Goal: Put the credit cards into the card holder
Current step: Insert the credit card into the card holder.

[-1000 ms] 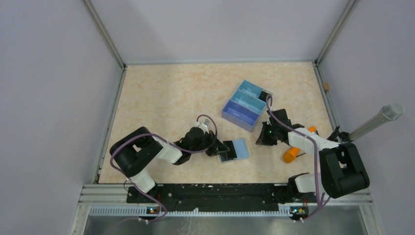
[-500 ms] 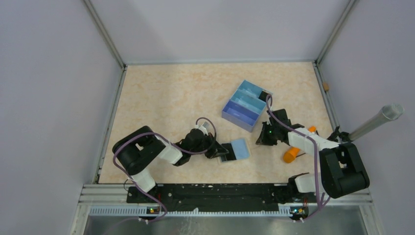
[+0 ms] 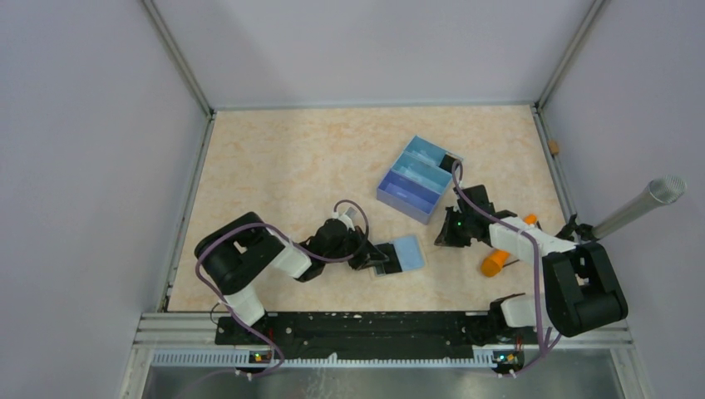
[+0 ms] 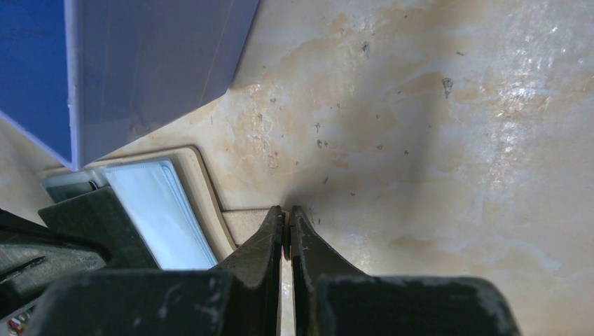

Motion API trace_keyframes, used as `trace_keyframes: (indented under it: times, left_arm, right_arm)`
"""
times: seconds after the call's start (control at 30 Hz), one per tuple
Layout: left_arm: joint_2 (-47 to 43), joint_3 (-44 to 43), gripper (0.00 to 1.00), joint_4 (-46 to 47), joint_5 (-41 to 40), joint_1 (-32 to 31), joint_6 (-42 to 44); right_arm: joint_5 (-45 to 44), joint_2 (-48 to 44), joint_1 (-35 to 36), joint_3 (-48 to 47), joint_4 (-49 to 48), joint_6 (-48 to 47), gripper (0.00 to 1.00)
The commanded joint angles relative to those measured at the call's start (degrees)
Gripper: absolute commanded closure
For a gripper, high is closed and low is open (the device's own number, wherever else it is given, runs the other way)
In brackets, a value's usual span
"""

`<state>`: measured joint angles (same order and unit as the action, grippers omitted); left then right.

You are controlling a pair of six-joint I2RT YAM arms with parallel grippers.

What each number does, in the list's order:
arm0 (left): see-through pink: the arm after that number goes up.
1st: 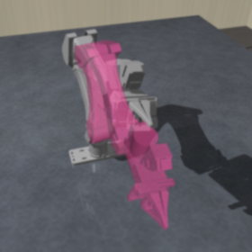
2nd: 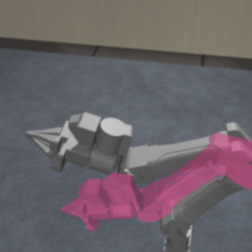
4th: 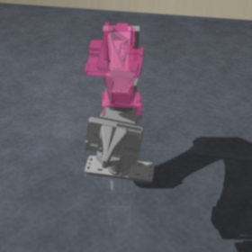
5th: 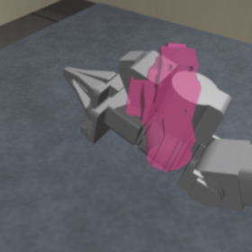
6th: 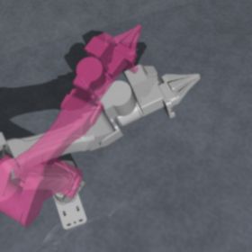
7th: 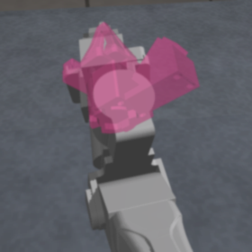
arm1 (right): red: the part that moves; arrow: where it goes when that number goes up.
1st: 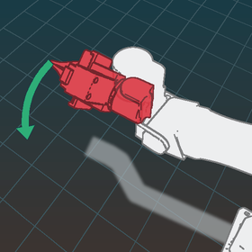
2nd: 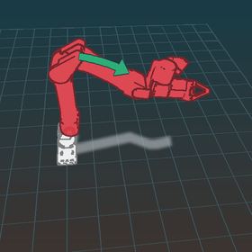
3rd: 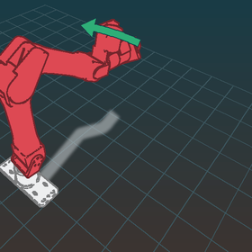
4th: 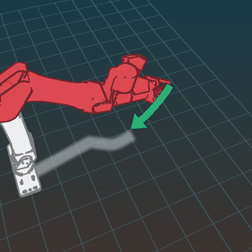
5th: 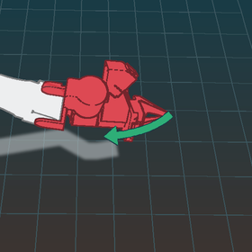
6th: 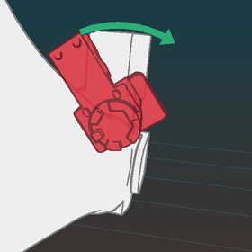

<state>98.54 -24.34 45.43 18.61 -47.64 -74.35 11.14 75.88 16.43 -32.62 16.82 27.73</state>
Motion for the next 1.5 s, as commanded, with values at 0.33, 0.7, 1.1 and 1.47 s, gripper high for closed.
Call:
trace_keyframes:
  times: [0.33, 0.7, 1.1, 1.47]
  left_arm:
    - [3.3, -0.7, 1.0, 2.6, 0.3, -0.1, 5.3]
    - [6.4, -1.1, 1.0, 4.3, 1.3, 0.2, 5.9]
    - [8.3, -0.7, 1.0, 7.3, 1.5, 1.8, 6.1]
    - [9.7, -0.8, 1.0, 9.6, 1.9, 3.4, 5.2]
  right_arm:
    - [-4.4, -0.7, -0.1, 0.6, 2.4, -0.4, 1.0]
    - [-4.5, -1.4, -0.1, 0.6, 2.8, -0.2, 1.0]
    - [-4.4, -1.3, -0.1, 0.7, 2.9, -0.2, 1.0]
    - [-4.5, -1.1, -0.1, 0.6, 2.9, 0.1, 1.0]
